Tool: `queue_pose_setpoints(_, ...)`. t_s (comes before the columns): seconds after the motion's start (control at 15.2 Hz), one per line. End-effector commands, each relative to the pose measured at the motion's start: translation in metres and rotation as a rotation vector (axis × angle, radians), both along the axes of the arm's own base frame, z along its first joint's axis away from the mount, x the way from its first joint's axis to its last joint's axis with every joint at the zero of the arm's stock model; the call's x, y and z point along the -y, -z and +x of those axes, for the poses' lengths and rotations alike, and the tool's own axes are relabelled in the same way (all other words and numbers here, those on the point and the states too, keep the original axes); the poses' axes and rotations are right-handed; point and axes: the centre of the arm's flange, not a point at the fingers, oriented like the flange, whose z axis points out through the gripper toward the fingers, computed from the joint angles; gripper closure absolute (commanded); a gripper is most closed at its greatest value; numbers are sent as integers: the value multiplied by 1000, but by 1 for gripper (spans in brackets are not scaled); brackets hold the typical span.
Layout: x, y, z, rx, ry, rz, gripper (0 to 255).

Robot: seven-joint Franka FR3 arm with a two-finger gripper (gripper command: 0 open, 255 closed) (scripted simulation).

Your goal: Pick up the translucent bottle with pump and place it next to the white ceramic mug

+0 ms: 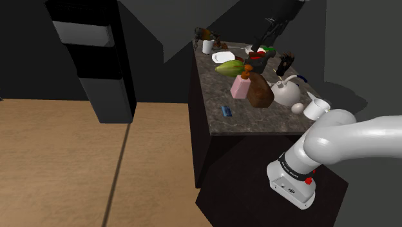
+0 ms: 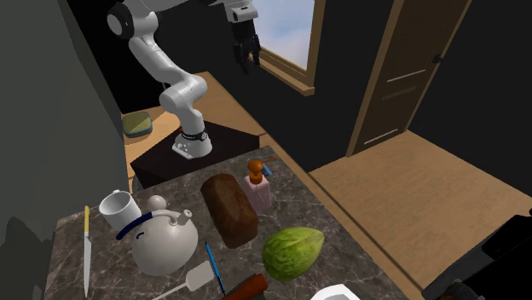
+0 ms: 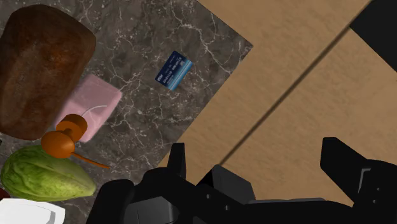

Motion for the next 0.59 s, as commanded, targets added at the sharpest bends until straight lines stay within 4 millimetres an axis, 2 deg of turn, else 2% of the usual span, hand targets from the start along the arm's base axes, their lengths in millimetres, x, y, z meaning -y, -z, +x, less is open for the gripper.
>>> queue_pose_setpoints(0.0,0,0,0,0,0,0,0)
queue_pose_setpoints(0.53,83,55,50,-49,11,27,0)
